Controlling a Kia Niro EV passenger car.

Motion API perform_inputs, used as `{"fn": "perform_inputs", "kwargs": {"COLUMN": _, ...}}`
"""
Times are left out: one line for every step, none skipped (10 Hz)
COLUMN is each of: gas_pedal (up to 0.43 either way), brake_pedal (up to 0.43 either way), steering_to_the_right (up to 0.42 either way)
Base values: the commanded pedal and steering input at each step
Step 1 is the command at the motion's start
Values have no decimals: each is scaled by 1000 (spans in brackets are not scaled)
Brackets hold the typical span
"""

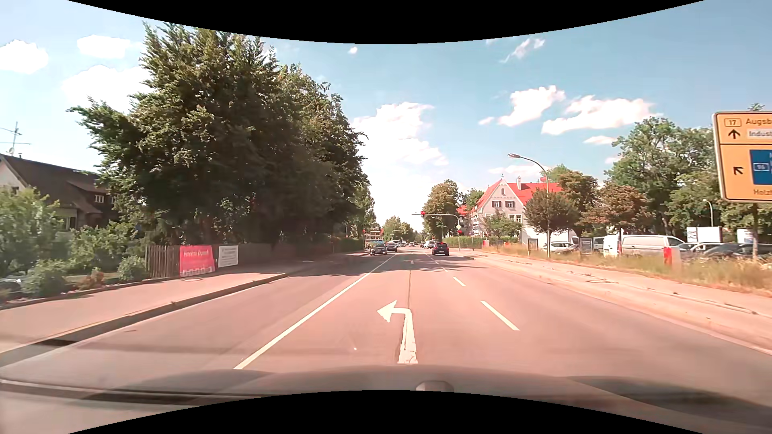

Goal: Follow the waypoints while adhering to traffic rules and regulations

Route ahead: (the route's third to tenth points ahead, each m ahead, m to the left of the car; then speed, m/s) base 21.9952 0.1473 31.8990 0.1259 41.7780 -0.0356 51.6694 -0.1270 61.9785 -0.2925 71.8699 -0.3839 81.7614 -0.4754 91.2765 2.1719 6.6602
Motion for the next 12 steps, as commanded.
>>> {"fn": "perform_inputs", "kwargs": {"gas_pedal": 118, "brake_pedal": 0, "steering_to_the_right": 16}}
{"fn": "perform_inputs", "kwargs": {"gas_pedal": 118, "brake_pedal": 0, "steering_to_the_right": 14}}
{"fn": "perform_inputs", "kwargs": {"gas_pedal": 118, "brake_pedal": 0, "steering_to_the_right": 12}}
{"fn": "perform_inputs", "kwargs": {"gas_pedal": 118, "brake_pedal": 0, "steering_to_the_right": 12}}
{"fn": "perform_inputs", "kwargs": {"gas_pedal": 118, "brake_pedal": 0, "steering_to_the_right": 11}}
{"fn": "perform_inputs", "kwargs": {"gas_pedal": 118, "brake_pedal": 0, "steering_to_the_right": 10}}
{"fn": "perform_inputs", "kwargs": {"gas_pedal": 118, "brake_pedal": 0, "steering_to_the_right": 10}}
{"fn": "perform_inputs", "kwargs": {"gas_pedal": 118, "brake_pedal": 0, "steering_to_the_right": 10}}
{"fn": "perform_inputs", "kwargs": {"gas_pedal": 118, "brake_pedal": 0, "steering_to_the_right": 9}}
{"fn": "perform_inputs", "kwargs": {"gas_pedal": 110, "brake_pedal": 0, "steering_to_the_right": 8}}
{"fn": "perform_inputs", "kwargs": {"gas_pedal": 110, "brake_pedal": 0, "steering_to_the_right": 7}}
{"fn": "perform_inputs", "kwargs": {"gas_pedal": 110, "brake_pedal": 0, "steering_to_the_right": 7}}
